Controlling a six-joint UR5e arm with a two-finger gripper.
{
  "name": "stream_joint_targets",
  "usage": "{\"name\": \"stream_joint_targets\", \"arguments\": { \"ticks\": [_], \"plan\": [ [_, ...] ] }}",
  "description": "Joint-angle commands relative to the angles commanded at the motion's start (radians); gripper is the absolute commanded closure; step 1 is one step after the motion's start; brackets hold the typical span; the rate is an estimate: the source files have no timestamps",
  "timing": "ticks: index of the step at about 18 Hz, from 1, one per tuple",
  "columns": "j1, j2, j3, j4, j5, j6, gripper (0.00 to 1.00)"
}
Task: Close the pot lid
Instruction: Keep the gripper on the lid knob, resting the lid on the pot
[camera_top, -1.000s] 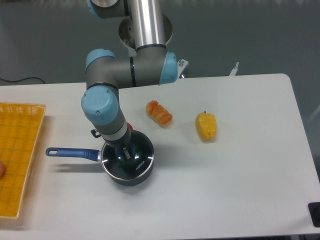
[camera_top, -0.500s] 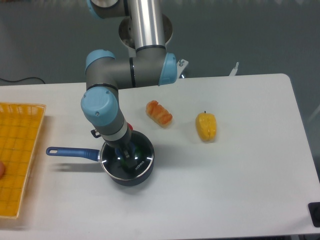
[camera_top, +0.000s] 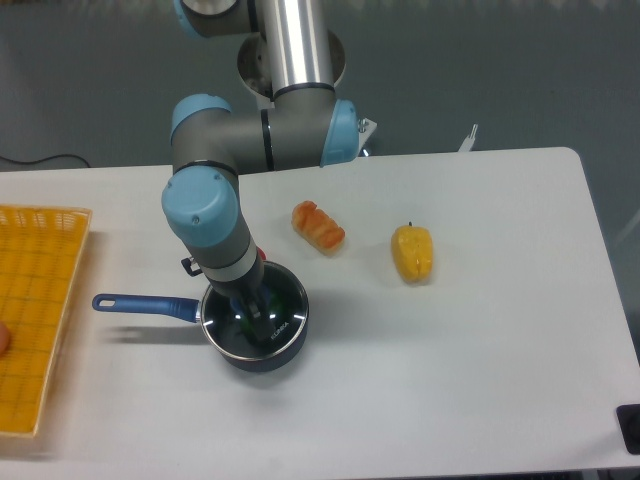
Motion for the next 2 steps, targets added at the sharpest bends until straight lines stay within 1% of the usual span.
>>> {"name": "stream_joint_targets", "arguments": {
  "ticks": [2],
  "plan": [
    [0.011,0.002,0.0,0.003,0.002,0.003,0.0]
  ]
}}
